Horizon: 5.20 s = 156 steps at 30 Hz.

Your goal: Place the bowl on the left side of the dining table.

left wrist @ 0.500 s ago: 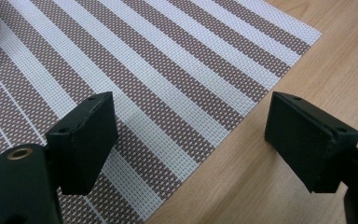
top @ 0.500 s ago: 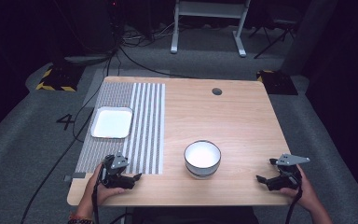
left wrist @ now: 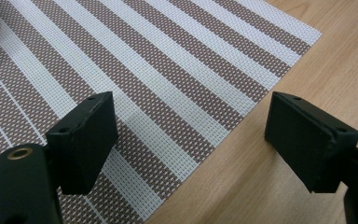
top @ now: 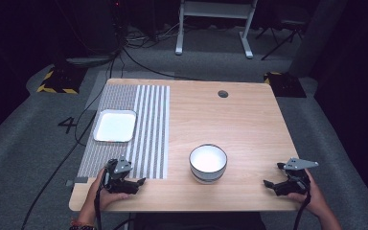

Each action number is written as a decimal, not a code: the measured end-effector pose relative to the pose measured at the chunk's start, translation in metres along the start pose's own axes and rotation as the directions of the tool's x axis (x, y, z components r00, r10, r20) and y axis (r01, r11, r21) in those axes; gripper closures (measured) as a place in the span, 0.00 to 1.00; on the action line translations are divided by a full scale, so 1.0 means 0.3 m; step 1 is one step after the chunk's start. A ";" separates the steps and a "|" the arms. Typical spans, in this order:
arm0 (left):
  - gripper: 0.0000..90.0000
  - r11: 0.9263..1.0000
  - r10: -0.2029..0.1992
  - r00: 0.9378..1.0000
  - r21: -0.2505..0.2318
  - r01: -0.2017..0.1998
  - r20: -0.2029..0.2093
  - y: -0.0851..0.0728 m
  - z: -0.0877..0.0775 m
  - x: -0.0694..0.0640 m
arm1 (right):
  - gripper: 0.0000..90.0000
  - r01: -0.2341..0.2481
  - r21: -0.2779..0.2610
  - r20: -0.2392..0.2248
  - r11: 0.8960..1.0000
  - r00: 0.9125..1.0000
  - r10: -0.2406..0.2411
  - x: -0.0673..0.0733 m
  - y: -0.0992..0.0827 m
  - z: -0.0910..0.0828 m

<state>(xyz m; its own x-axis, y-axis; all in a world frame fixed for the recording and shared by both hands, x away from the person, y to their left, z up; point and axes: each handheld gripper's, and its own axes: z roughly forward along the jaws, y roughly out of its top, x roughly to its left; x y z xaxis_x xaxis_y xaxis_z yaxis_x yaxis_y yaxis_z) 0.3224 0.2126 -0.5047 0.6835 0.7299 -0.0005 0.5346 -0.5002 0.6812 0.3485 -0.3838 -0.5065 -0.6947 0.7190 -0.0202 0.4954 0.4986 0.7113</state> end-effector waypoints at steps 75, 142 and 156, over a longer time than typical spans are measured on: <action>0.20 0.983 0.184 0.980 -0.023 -0.183 0.071 0.205 -0.063 -0.213 | 0.01 0.001 0.002 -0.004 1.000 1.000 -0.001 -0.001 0.000 0.000; 0.31 0.897 0.441 0.820 -0.154 -0.414 0.364 0.568 0.126 -0.474 | 0.01 0.002 0.003 -0.004 1.000 1.000 -0.002 -0.001 0.000 -0.001; 0.89 0.792 0.597 0.727 -0.107 -0.601 0.339 0.585 0.133 -0.525 | 0.01 0.000 0.003 -0.004 1.000 1.000 0.000 -0.001 0.000 -0.001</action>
<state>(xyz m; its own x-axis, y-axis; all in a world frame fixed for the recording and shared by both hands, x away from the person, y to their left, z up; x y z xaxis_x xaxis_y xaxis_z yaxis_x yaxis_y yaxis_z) 0.3284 -0.0087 -0.4144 0.9845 0.0744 0.1586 -0.0402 -0.7850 0.6182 0.3484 -0.3842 -0.5063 -0.6967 0.7171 -0.0178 0.4967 0.5001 0.7093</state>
